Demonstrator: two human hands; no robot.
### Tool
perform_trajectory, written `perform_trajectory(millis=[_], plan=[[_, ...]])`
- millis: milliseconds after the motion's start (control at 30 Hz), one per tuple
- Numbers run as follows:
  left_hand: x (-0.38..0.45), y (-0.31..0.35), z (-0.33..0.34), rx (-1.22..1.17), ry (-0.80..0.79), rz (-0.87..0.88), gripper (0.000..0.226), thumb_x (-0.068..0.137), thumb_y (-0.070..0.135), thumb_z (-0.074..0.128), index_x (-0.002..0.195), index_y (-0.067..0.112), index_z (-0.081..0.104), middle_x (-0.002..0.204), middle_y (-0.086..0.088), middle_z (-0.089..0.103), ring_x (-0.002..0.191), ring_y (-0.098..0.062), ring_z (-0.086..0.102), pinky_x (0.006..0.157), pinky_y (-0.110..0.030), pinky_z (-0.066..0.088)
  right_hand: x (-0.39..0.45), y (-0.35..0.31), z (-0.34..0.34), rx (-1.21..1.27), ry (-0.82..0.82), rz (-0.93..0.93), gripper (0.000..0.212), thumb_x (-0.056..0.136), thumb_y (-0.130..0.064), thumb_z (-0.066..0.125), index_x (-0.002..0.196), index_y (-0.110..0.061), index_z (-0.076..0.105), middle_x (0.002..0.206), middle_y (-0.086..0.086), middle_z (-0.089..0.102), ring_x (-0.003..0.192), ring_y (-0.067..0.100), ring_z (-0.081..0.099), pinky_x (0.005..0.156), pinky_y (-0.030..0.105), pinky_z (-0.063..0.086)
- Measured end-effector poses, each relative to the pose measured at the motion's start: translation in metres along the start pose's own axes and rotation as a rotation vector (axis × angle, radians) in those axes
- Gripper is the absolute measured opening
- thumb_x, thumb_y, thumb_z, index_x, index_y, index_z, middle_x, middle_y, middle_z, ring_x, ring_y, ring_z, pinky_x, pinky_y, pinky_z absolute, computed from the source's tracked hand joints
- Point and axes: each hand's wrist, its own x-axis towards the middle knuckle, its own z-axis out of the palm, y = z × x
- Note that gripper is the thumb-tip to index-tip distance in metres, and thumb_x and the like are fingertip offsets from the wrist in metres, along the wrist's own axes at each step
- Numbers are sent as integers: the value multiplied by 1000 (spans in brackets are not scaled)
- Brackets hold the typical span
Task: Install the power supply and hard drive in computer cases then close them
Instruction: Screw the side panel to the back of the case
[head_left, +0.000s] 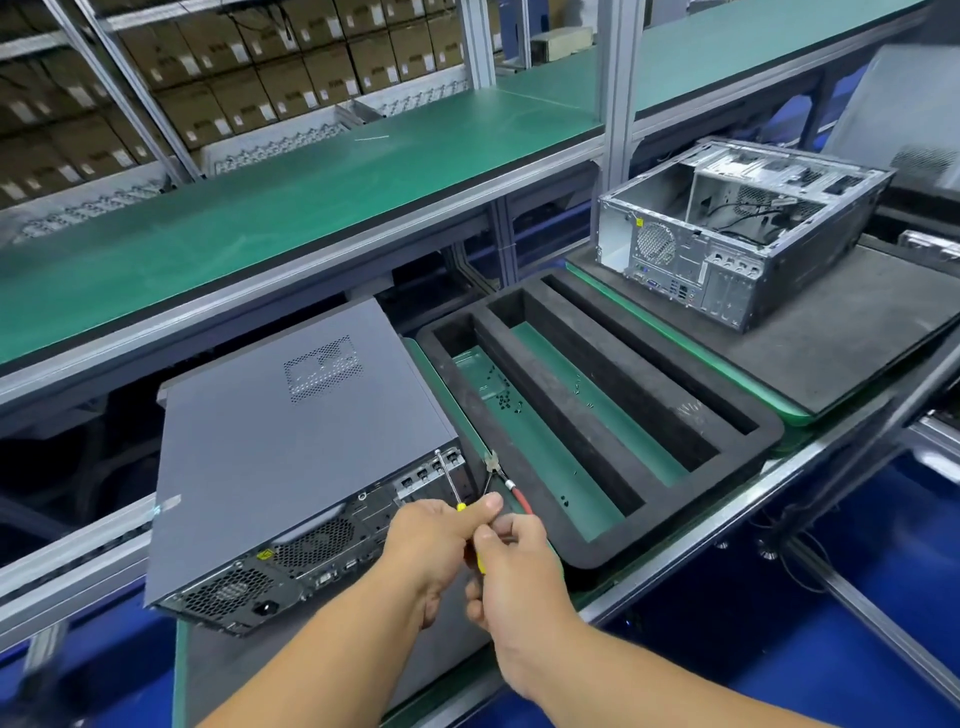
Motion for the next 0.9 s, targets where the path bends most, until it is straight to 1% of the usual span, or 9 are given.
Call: perform_trajectory(millis=[67,133,267,367,533,633,733,800,900], plan=[[-1,1,0,-48,-31,-21,55,72,55,88,82,13,54,65,-12,61,50,-20,50,57,-30,43,0,-1,1,-62,-8,-33,9,105,-17,47,106,-14,55,79,9,62,47,10,47,44,25,39],[-4,2,-2,-98,-121,-45,55,83,59,76,85,5,64,63,-12,59,47,-21,47,55,-29,45,3,-7,0,101,-42,87,20,108,-15,41,109,-12,61,70,9,61,46,12,45,41,24,34],[-7,2,-10,-100,-264,23,34,105,32,54,101,6,75,65,-2,66,56,-15,53,66,-29,52,7,-13,-7,471,-79,312,27,110,-13,40,116,-6,65,66,13,60,46,13,43,37,19,30],[-5,6,-12,35,-215,76,36,97,40,67,74,12,70,67,-9,66,61,-17,58,67,-25,49,8,-11,-8,281,-48,184,20,108,-16,46,111,-9,65,69,13,61,48,15,45,41,25,35],[-5,8,-3,21,-90,38,43,80,52,78,59,20,58,63,-13,68,62,-22,54,66,-37,45,11,-1,-6,-195,-10,-120,8,104,-19,46,103,-18,54,70,4,56,55,14,40,50,31,34],[-5,9,-6,124,-37,73,50,81,61,73,55,22,55,59,-7,69,57,-19,58,65,-34,49,8,-4,-6,247,-126,162,16,109,-19,44,103,-7,53,61,4,49,43,11,28,36,23,21],[0,8,-13,110,27,132,51,96,53,61,68,11,68,66,0,73,57,-12,60,63,-28,51,10,-9,-10,617,-197,447,21,108,-21,47,97,-6,56,63,6,48,40,9,26,31,19,17],[2,10,-12,58,-7,126,43,102,38,56,81,5,73,72,0,74,59,-11,61,59,-24,47,13,-7,-11,341,-169,270,20,108,-20,44,100,-6,55,65,7,52,44,13,30,38,24,21],[3,8,-8,5,-41,86,36,103,29,55,79,13,75,80,-6,76,68,-18,62,67,-31,49,14,-2,-10,-427,-28,-330,7,103,-29,47,100,-23,48,86,0,64,65,15,53,59,31,41]])
